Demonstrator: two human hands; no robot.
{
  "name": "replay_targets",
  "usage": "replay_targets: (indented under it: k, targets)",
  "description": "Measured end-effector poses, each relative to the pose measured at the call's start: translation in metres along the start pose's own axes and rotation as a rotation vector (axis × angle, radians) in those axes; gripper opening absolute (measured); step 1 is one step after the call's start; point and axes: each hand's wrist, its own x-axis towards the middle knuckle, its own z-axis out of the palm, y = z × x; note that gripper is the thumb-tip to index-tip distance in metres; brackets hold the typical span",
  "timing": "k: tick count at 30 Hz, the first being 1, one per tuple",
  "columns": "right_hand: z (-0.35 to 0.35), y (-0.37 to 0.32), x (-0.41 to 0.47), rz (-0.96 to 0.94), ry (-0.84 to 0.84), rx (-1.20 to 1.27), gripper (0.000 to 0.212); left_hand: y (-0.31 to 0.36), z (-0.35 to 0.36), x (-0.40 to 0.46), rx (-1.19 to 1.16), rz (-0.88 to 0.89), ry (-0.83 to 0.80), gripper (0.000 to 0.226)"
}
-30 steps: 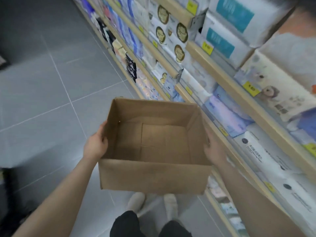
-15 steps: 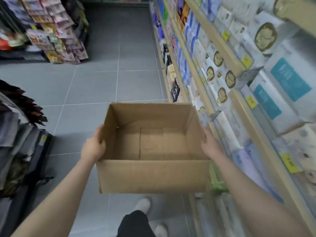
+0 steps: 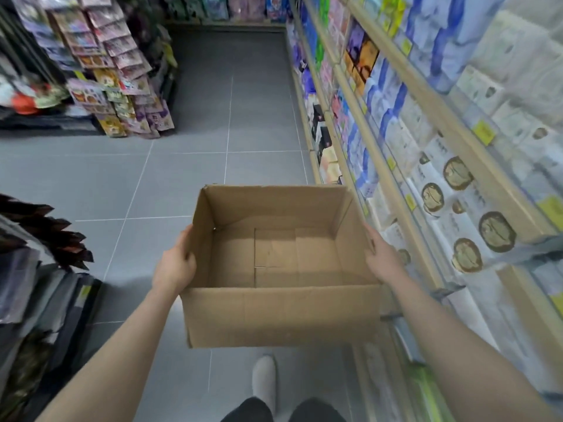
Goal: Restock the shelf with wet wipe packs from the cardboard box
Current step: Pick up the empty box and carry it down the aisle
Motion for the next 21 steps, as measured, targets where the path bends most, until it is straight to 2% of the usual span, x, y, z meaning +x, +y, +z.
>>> replay_targets:
  k: [8, 13, 21]
  targets:
    - [-0.023, -0.059, 0.130, 0.003, 0.051, -0.003, 0.070, 0.045, -0.014, 0.136, -0.034, 0.018, -0.007, 0.069]
    - [-0.040, -0.087, 0.224, -0.016, 0.085, 0.006, 0.067, 0.080, -0.004, 0.234, -0.007, 0.084, 0.066, 0.068]
    - [-0.079, -0.141, 0.391, -0.084, 0.105, 0.050, 0.070, 0.150, -0.008, 0.388, 0.015, 0.058, 0.095, 0.070]
